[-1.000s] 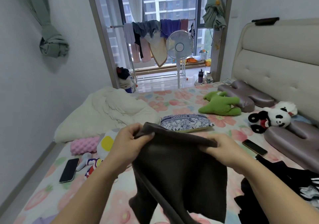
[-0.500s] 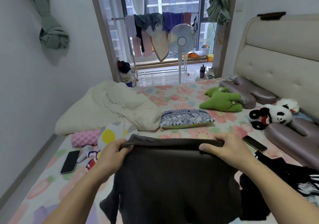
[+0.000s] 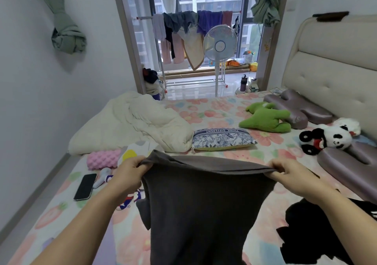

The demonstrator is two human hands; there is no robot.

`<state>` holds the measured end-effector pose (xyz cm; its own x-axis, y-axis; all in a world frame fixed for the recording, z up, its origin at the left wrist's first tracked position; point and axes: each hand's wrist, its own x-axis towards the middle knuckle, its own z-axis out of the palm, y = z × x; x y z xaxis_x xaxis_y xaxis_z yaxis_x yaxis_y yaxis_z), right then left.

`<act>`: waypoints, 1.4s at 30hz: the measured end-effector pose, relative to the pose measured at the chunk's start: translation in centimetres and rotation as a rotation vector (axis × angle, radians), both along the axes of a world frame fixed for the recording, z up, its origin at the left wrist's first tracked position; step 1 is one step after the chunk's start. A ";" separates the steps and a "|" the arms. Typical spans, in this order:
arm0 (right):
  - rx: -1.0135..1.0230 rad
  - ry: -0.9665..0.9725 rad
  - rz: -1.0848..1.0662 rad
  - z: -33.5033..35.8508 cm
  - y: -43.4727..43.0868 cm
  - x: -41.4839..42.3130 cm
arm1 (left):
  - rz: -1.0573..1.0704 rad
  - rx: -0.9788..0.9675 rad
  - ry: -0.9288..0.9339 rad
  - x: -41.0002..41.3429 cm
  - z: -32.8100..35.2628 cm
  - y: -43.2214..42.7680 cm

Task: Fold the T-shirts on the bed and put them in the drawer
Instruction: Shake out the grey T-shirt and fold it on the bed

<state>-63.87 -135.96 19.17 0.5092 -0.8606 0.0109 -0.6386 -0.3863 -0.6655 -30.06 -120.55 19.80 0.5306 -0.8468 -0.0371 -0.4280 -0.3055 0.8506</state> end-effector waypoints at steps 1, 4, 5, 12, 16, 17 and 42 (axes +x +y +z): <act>0.028 -0.068 -0.015 -0.3 0.0 0.1 | -0.025 -0.004 0.183 -0.3 -0.2 -0.1; 0.107 -0.248 -0.065 -1.1 0.0 0.6 | -0.023 -0.030 0.515 -0.9 -1.0 -0.4; 0.083 -0.269 -0.073 -1.3 -0.2 0.7 | -0.028 -0.030 0.551 -1.0 -1.3 -0.6; 0.287 0.137 0.244 -1.0 -2.5 -0.9 | -0.026 0.009 0.629 -0.1 -3.5 -2.4; 0.238 0.527 0.239 -3.0 -5.4 -0.6 | 0.126 -0.059 0.796 0.6 -5.0 -5.7; 0.178 0.510 0.210 -3.5 -6.3 0.0 | 0.155 -0.068 0.791 0.6 -5.2 -6.8; -0.007 0.464 0.257 -18.3 2.4 0.3 | -0.123 0.273 0.039 0.8 -21.6 3.5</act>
